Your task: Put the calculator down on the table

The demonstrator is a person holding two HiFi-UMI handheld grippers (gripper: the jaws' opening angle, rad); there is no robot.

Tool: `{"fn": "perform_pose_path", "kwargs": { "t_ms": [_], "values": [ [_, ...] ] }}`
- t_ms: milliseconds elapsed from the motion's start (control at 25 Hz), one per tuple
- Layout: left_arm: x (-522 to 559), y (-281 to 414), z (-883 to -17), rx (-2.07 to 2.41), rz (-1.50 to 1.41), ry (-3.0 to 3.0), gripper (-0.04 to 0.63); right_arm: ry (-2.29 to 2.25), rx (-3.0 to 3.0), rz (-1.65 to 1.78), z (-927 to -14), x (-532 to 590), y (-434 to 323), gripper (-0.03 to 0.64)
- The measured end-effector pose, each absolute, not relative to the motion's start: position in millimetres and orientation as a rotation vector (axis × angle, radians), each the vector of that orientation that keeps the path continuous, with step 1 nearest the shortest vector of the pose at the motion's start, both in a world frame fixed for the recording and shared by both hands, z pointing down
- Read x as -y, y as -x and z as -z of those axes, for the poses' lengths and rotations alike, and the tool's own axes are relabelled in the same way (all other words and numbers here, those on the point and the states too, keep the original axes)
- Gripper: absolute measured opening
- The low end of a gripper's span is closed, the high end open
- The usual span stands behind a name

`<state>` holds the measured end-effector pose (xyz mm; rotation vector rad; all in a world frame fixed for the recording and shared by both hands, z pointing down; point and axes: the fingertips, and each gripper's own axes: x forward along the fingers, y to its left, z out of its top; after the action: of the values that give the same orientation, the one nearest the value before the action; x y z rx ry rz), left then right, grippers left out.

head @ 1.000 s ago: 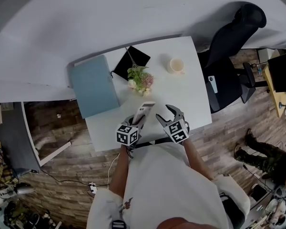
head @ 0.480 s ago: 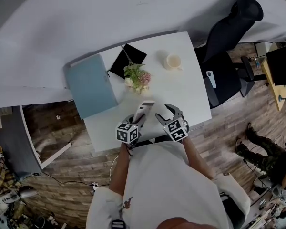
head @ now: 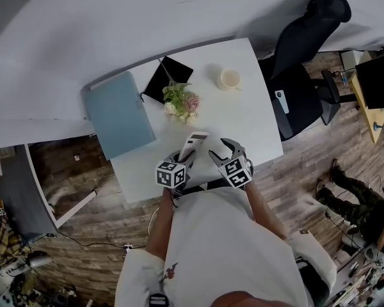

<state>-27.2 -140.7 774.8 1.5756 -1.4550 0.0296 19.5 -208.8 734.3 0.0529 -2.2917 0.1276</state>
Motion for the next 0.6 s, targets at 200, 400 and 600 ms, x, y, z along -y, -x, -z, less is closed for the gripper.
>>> {"fn": "perform_pose_path", "kwargs": {
  "t_ms": [200, 400, 600],
  "values": [
    [142, 25, -779, 1.441, -0.041, -1.581, 0.067, -0.056, 2.276, -0.13, -737, 208, -22, 0.244],
    [143, 23, -782, 1.432, -0.027, -1.578, 0.067, -0.055, 2.282, -0.131, -740, 206, -22, 0.242],
    [141, 23, -787, 1.426, -0.032, -1.569, 0.067, -0.058, 2.284, -0.134, -742, 204, -21, 0.245]
  ]
}}
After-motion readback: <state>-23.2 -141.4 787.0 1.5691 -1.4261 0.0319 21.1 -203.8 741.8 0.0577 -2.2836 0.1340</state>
